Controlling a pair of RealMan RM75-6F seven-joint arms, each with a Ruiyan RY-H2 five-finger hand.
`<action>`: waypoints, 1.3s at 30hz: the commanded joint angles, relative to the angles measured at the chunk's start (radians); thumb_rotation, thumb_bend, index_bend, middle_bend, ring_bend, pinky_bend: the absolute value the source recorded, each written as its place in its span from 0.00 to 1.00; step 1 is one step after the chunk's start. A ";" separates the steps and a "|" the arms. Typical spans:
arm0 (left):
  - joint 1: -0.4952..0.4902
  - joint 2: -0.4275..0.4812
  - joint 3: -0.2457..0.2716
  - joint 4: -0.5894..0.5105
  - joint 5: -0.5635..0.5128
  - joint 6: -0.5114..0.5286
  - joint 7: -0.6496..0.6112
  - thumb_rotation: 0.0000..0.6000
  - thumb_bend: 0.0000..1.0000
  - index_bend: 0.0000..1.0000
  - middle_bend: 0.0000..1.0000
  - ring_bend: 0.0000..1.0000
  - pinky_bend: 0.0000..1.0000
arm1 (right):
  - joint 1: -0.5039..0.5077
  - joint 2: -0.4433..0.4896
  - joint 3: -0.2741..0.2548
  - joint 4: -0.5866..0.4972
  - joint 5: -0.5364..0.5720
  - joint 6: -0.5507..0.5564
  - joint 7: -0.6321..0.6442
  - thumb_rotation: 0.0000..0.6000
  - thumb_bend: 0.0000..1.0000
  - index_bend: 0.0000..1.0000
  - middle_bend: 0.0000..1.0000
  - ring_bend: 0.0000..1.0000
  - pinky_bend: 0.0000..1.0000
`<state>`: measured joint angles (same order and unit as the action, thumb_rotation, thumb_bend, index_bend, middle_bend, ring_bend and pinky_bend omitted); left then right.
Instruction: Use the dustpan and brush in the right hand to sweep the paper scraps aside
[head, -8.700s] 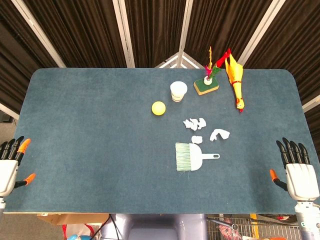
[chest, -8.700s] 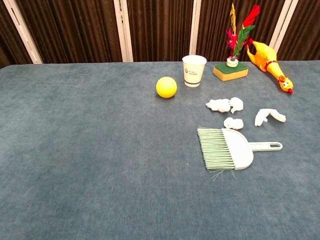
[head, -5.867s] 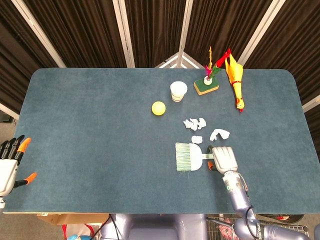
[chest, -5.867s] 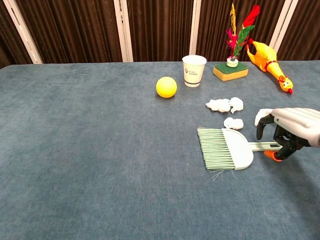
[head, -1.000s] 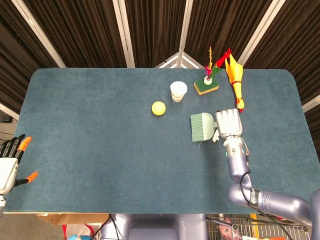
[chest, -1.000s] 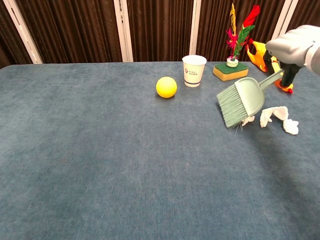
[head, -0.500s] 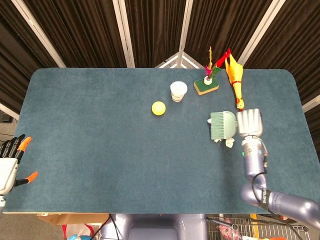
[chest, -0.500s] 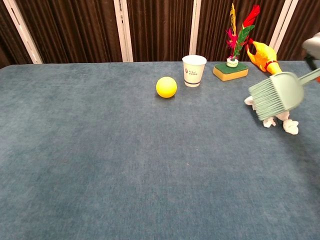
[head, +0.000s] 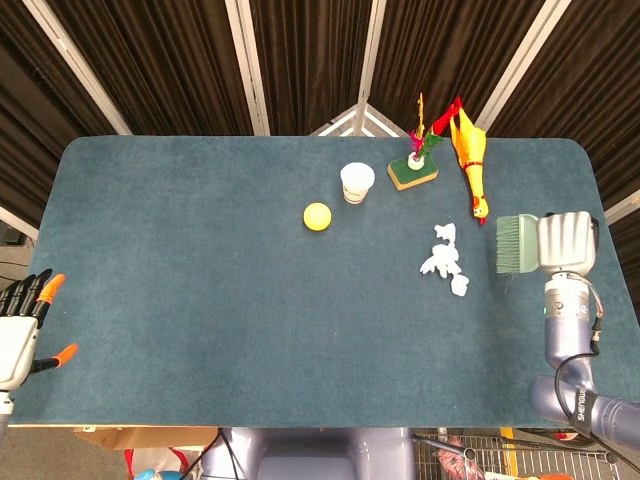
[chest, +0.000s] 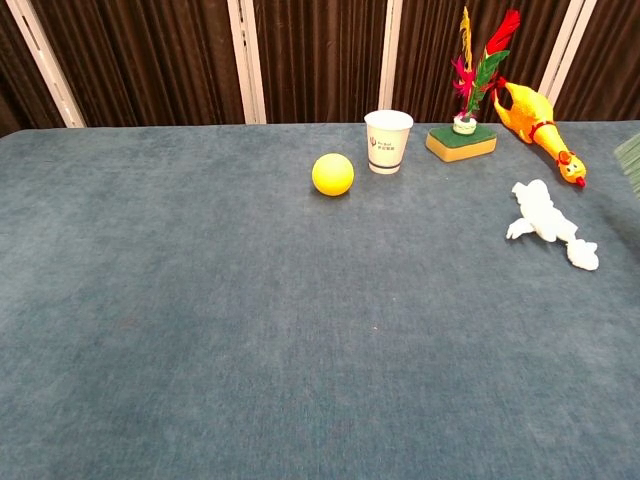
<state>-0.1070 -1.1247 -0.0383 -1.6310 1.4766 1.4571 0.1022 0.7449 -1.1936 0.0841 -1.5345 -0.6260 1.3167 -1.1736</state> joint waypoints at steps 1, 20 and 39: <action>0.000 -0.001 0.000 0.000 0.000 0.000 0.001 1.00 0.00 0.00 0.00 0.00 0.02 | -0.003 0.027 0.022 -0.039 -0.026 0.015 0.031 1.00 0.62 0.78 0.93 0.97 0.83; 0.001 0.002 0.000 0.003 0.000 0.000 -0.006 1.00 0.00 0.00 0.00 0.00 0.02 | 0.016 -0.031 0.028 -0.193 -0.066 -0.039 0.081 1.00 0.62 0.78 0.93 0.97 0.83; -0.001 -0.001 0.000 0.003 -0.001 -0.002 -0.003 1.00 0.00 0.00 0.00 0.00 0.02 | -0.019 -0.100 -0.031 0.052 -0.051 -0.058 0.066 1.00 0.62 0.78 0.93 0.97 0.83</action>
<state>-0.1082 -1.1255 -0.0381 -1.6278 1.4758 1.4547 0.0994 0.7303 -1.2982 0.0561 -1.4933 -0.6792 1.2531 -1.1003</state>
